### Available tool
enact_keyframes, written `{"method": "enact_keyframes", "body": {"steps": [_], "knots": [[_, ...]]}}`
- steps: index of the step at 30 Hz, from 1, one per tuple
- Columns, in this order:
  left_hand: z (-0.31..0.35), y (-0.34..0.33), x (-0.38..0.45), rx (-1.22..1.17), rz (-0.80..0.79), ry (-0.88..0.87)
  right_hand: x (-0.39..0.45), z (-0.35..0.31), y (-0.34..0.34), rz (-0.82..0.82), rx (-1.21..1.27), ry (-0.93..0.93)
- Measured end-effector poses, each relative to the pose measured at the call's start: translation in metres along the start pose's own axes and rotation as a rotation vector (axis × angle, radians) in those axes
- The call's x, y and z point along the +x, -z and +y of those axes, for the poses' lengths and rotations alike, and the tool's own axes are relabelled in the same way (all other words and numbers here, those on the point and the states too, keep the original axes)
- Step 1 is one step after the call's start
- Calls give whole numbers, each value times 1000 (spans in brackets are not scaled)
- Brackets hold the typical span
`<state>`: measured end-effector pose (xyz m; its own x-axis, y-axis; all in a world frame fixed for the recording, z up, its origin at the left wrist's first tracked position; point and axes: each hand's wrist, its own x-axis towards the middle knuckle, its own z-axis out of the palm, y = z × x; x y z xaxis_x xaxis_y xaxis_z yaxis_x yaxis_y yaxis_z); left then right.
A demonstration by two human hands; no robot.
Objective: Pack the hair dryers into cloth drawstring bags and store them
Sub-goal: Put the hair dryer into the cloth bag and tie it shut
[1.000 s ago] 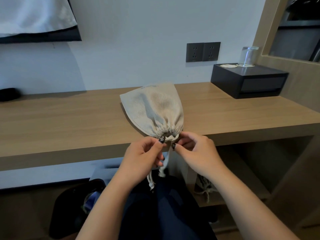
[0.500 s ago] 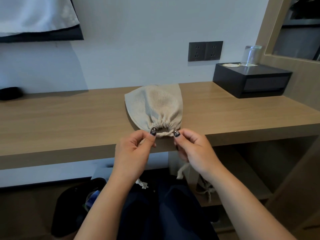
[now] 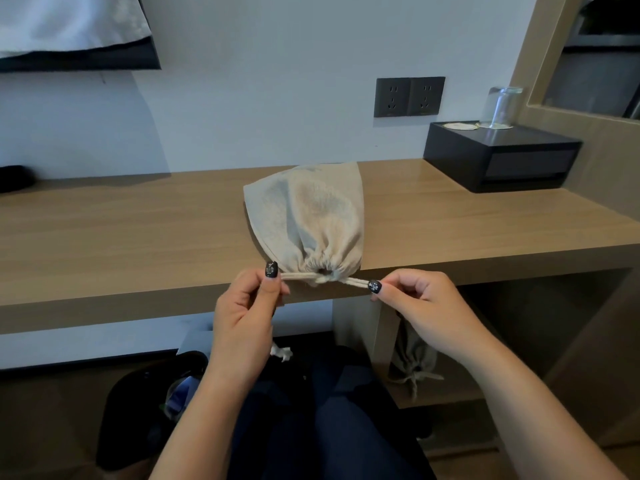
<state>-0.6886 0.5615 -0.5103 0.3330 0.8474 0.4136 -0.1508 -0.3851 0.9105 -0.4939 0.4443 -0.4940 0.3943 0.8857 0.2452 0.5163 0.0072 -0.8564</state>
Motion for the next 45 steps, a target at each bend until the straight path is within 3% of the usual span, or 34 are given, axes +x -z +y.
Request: {"method": "enact_keyframes", "body": {"steps": [3, 8, 11, 15, 20, 25, 29, 33, 36, 40, 45], "knots": [[8, -7, 4, -58, -51, -69, -5, -9, 9, -16, -18, 19], [26, -27, 9, -352, -119, -72, -13, -27, 23, 18, -40, 52], [38, -36, 13, -355, -124, -83, -17, -39, 31, 11, -74, 82], [35, -44, 18, -114, -164, -120, -22, -55, 40, 21, -92, 141], [34, -46, 21, 341, -326, -393, -21, -80, 44, 9, -31, 208], [47, -46, 13, 634, -548, -383, -11, -104, 40, -22, 53, 289], [53, -46, 9, 514, -618, -302, 4, -115, 28, -58, 92, 299], [47, -49, 8, 353, -451, -251, 23, -119, 14, -93, 229, 199], [44, -51, 8, 122, -374, -94, 37, -119, 8, -125, 394, 124], [47, -47, 5, -172, -263, 106, 45, -103, 14, -113, 208, 166], [48, -45, 8, -259, -252, 174, 34, -90, 20, -191, 32, 243]]}}
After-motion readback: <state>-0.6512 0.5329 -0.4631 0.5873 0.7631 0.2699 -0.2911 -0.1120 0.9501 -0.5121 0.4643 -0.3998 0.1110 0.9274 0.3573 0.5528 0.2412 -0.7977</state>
